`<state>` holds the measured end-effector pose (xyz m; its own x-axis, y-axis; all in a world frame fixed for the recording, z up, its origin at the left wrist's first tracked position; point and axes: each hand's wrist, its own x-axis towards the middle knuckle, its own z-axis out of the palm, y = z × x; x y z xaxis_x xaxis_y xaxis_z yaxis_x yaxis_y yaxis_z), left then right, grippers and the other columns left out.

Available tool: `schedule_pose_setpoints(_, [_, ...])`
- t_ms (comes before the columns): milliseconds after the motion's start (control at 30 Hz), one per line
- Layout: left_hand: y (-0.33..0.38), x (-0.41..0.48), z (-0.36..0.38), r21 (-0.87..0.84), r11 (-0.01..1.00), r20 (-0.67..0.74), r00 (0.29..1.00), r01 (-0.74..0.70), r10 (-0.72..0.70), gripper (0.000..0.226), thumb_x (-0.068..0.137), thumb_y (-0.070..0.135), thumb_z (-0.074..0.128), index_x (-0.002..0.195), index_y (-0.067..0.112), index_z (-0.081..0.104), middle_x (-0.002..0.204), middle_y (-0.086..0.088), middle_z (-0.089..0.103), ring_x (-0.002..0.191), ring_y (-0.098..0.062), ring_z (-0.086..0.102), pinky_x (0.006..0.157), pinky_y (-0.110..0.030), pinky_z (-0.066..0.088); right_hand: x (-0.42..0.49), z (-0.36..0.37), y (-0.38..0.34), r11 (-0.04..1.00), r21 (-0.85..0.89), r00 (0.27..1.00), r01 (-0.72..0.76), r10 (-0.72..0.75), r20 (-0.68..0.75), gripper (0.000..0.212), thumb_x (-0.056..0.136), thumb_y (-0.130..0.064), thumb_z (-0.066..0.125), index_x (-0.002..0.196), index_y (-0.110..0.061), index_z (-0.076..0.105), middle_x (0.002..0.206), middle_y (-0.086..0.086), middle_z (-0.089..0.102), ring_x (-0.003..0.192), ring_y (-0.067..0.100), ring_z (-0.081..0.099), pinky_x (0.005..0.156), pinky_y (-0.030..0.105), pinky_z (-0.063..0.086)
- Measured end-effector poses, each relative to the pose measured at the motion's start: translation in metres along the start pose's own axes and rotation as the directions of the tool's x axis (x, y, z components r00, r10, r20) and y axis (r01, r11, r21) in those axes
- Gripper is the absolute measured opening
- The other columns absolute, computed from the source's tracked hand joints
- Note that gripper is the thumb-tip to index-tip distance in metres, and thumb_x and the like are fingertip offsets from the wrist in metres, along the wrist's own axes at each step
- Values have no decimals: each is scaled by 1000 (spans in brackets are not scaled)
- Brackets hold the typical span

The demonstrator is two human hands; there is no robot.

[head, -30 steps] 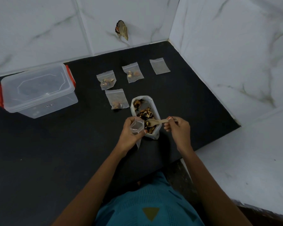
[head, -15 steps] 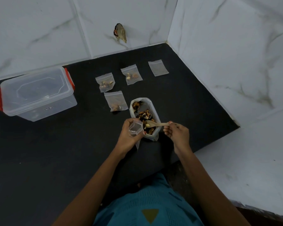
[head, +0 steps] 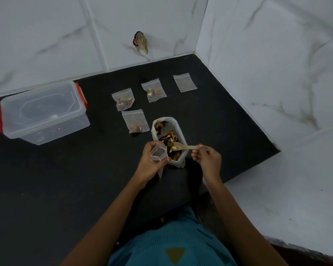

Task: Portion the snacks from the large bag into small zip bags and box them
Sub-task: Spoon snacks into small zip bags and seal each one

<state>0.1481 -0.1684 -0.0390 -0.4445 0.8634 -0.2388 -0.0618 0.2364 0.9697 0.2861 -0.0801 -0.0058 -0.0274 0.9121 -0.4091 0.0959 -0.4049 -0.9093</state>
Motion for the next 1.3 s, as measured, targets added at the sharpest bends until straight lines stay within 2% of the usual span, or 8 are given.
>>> schedule_pose_setpoints(100, [3,-2,-1,-4,1000,3,1000,1,-1,46,80,6,68,117,20,45,124,5,46,112,-5,48,79,-10,45,0,-2,-3,1000,23,1000,8,-8,-4,18,94,-11,51,79,-10,61,69,3,60,61,8,57,57,15,48])
schedule_pose_setpoints(367, [7,0,-5,23,999,-45,998,-35,37,50,79,4,69,115,23,40,112,16,47,107,-1,49,87,-20,46,0,-8,-13,994,104,1000,-28,28,3,16,93,-11,51,81,-9,61,71,5,60,64,10,57,60,19,48])
schedule_pose_setpoints(567, [6,10,-3,131,988,-96,991,-79,92,56,75,7,73,116,23,37,124,-3,46,115,-14,47,93,-36,48,-10,-12,-35,982,179,997,-61,52,54,12,93,-12,51,88,-9,62,75,4,62,68,11,59,68,23,50])
schedule_pose_setpoints(800, [13,16,3,187,975,-132,981,-119,145,60,72,16,77,118,24,39,127,-5,44,122,-20,42,98,-40,45,-38,-2,-57,971,35,962,238,-240,132,17,92,-10,51,81,-15,63,67,0,62,58,3,59,59,16,51])
schedule_pose_setpoints(1000, [23,19,7,195,970,-162,970,-147,180,60,70,13,78,112,28,38,123,-1,47,119,-23,45,97,-46,46,-51,14,-55,805,-189,824,563,-526,211,13,91,-7,52,93,-6,64,69,-8,60,61,-6,59,59,8,47])
schedule_pose_setpoints(1100, [27,17,9,206,966,-153,970,-155,188,61,69,21,78,112,31,36,122,0,48,116,-24,48,95,-48,46,-55,20,-51,628,-272,684,729,-651,328,13,91,-6,54,95,-2,65,74,-9,60,65,-3,59,64,8,47])
schedule_pose_setpoints(1200, [33,15,10,177,973,-150,972,-152,179,58,64,37,73,110,34,37,122,-3,49,116,-22,48,95,-47,46,-57,24,-49,401,-312,506,861,-735,452,24,89,-17,51,97,2,65,82,8,66,71,7,60,71,15,48])
schedule_pose_setpoints(1300, [37,13,9,128,982,-164,974,-137,157,61,57,50,70,108,40,38,123,-5,49,117,-22,48,94,-47,47,-55,22,-48,259,-334,404,906,-765,502,30,87,-20,47,98,2,64,84,11,67,74,10,62,73,19,48])
